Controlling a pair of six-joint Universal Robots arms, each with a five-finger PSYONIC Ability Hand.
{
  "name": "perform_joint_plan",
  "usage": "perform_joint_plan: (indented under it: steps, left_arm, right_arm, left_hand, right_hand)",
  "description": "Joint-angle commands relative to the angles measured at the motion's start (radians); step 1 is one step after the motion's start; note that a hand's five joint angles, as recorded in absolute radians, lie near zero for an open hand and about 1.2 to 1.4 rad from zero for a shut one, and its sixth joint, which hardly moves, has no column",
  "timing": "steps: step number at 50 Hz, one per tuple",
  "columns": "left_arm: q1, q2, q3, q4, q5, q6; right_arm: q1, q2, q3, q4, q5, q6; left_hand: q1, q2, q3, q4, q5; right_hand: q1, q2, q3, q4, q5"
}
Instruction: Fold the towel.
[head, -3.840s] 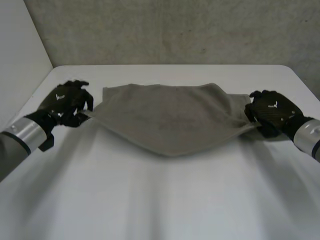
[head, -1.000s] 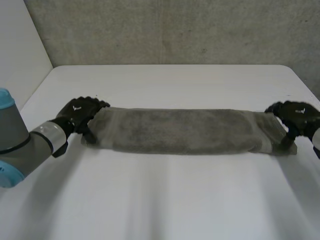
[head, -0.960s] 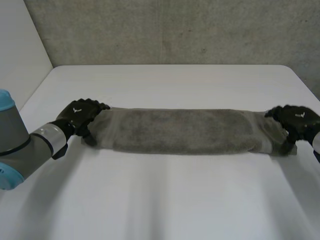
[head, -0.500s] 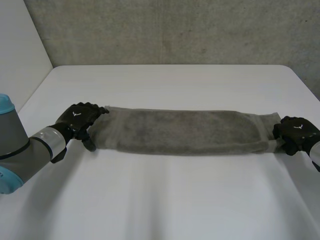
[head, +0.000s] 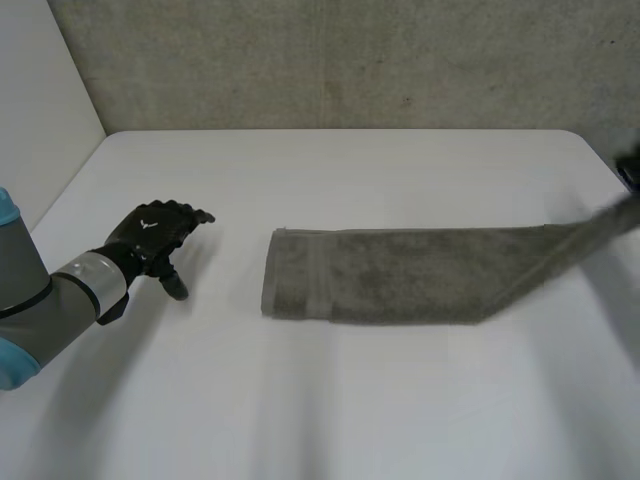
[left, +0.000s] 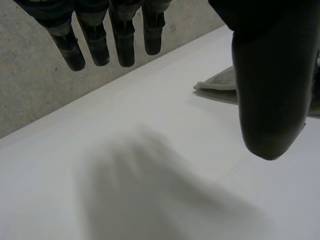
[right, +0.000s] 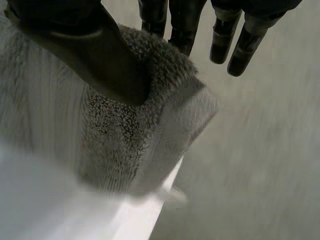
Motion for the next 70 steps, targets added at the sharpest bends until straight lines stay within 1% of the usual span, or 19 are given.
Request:
perform_joint_plan:
  steps: [1, 3, 6, 8, 12, 14, 15, 16, 22, 24, 30, 35, 41, 48, 52, 57, 60, 61, 70]
  left_arm:
    - [-0.001, 0.012, -0.004, 0.001, 0.0, -0.001]
    - [-0.001, 0.012, -0.005, 0.001, 0.0, -0.001]
    - [-0.001, 0.015, -0.007, 0.001, -0.002, -0.001]
    - [-0.001, 0.015, -0.007, 0.001, 0.0, -0.001]
    - [-0.001, 0.015, -0.016, 0.002, 0.0, -0.001]
    - [0.0, 0.014, -0.016, 0.004, 0.0, -0.001]
    - [-0.001, 0.014, -0.016, 0.005, 0.0, -0.001]
    - [-0.001, 0.014, -0.016, 0.005, 0.0, -0.001]
    - [-0.011, 0.014, -0.014, 0.008, 0.0, -0.003]
    - [-0.023, 0.012, -0.004, 0.008, -0.002, -0.008]
    - [-0.089, 0.009, 0.022, 0.015, -0.002, -0.06]
    - [-0.171, 0.008, 0.059, 0.015, -0.003, -0.171]
    - [-0.231, 0.0, 0.087, 0.015, -0.009, -0.207]
    - [-0.3, -0.026, 0.105, 0.018, -0.014, -0.21]
    - [-0.316, -0.046, 0.11, 0.021, -0.015, -0.212]
    - [-0.32, -0.064, 0.11, 0.019, -0.026, -0.212]
    - [-0.322, -0.067, 0.105, 0.021, -0.035, -0.212]
    - [-0.32, -0.067, 0.102, 0.021, -0.037, -0.212]
    - [-0.32, -0.067, 0.094, 0.019, -0.037, -0.212]
  right_arm:
    - [0.364, -0.031, -0.103, -0.009, 0.008, 0.107]
    - [0.552, 0.046, -0.147, -0.028, 0.02, 0.111]
    - [0.631, 0.1, -0.172, -0.034, 0.024, 0.111]
    - [0.755, 0.202, -0.226, -0.038, 0.04, 0.111]
    - [0.848, 0.307, -0.28, -0.035, 0.066, 0.107]
    - [0.907, 0.362, -0.298, -0.037, 0.08, 0.108]
    - [0.907, 0.362, -0.298, -0.037, 0.08, 0.108]
    - [0.915, 0.365, -0.303, -0.031, 0.093, 0.111]
    - [0.912, 0.344, -0.286, -0.017, 0.189, 0.108]
    - [0.889, 0.277, -0.22, 0.001, 0.234, 0.114]
    - [0.771, 0.163, -0.077, 0.057, 0.235, 0.137]
    - [0.659, 0.049, 0.068, 0.096, 0.222, 0.284]
    - [0.543, -0.012, 0.206, 0.092, 0.144, 0.409]
    - [0.453, -0.02, 0.315, 0.046, 0.101, 0.43]
    - [0.43, -0.014, 0.357, -0.025, 0.1, 0.43]
    - [0.389, 0.015, 0.385, -0.113, 0.092, 0.418]
    - [0.386, 0.023, 0.383, -0.12, 0.092, 0.418]
    - [0.384, 0.026, 0.383, -0.123, 0.092, 0.418]
    - [0.374, 0.002, 0.411, -0.123, 0.078, 0.415]
  left_hand:
    - [0.028, 0.005, -0.043, -0.05, -0.006]
    - [0.028, 0.005, -0.043, -0.05, -0.006]
    - [0.028, 0.005, -0.043, -0.05, -0.006]
    - [0.028, 0.005, -0.043, -0.05, -0.006]
    - [0.028, 0.005, -0.043, -0.05, -0.006]
    - [0.031, 0.008, -0.043, -0.05, -0.003]
    - [0.031, 0.008, -0.043, -0.05, -0.003]
    - [0.031, 0.008, -0.043, -0.05, -0.003]
    - [0.028, 0.005, -0.043, -0.05, -0.006]
    - [0.028, 0.005, -0.043, -0.05, -0.006]
    - [0.028, 0.005, -0.043, -0.05, -0.006]
    - [0.034, 0.011, -0.043, -0.05, 0.0]
    - [0.037, 0.014, -0.043, -0.05, 0.003]
    - [0.04, 0.017, -0.043, -0.05, 0.006]
    - [0.04, 0.017, -0.043, -0.05, 0.006]
    - [0.04, 0.017, -0.043, -0.05, 0.006]
    - [0.043, 0.02, -0.043, -0.05, 0.009]
    - [0.04, 0.017, -0.043, -0.05, 0.006]
    - [0.04, 0.017, -0.043, -0.05, 0.006]
  right_hand:
    - [0.093, 0.107, -0.007, -0.06, 0.062]
    - [0.093, 0.107, -0.007, -0.06, 0.062]
    - [0.093, 0.107, -0.007, -0.06, 0.062]
    - [0.093, 0.107, -0.007, -0.06, 0.062]
    - [0.093, 0.107, -0.007, -0.06, 0.062]
    - [-0.495, -0.481, -0.007, -0.06, -0.526]
    - [-0.499, -0.485, -0.007, -0.06, -0.53]
    - [-1.129, -1.115, -0.007, -0.06, -1.16]
    - [-1.129, -1.115, -0.007, -0.06, -1.16]
    - [-1.129, -1.115, -0.007, -0.06, -1.16]
    - [-1.129, -1.115, -0.007, -0.06, -1.16]
    - [-1.129, -1.115, -0.007, -0.06, -1.16]
    - [-1.129, -1.115, -0.007, -0.06, -1.16]
    - [-1.129, -1.115, -0.007, -0.06, -1.16]
    - [-0.974, -0.961, -0.007, -0.06, -1.006]
    - [-0.611, -0.597, -0.007, -0.06, -0.642]
    - [-0.487, -0.473, -0.007, -0.06, -0.518]
    - [-0.313, -0.299, -0.007, -0.06, -0.344]
    - [0.064, 0.078, -0.007, -0.06, 0.033]
